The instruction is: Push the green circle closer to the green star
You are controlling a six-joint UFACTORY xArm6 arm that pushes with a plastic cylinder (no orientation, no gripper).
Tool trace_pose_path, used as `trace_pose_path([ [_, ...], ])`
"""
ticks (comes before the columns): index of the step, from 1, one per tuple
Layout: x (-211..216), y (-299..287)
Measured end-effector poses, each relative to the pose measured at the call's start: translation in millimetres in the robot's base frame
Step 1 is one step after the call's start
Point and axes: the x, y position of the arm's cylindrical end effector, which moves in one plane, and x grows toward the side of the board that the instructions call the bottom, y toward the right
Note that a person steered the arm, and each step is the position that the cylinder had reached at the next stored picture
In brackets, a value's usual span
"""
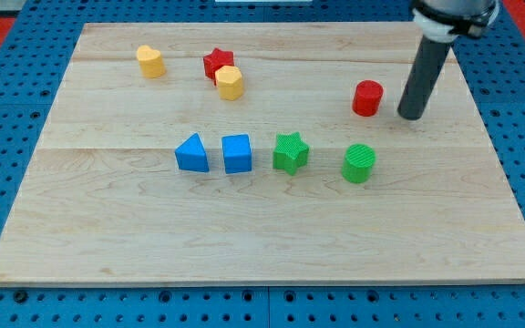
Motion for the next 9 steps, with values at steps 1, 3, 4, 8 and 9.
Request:
trace_pose_path([
  [1,-13,1],
  [3,148,141],
  [4,208,95],
  [8,137,-51],
  [9,137,-64],
])
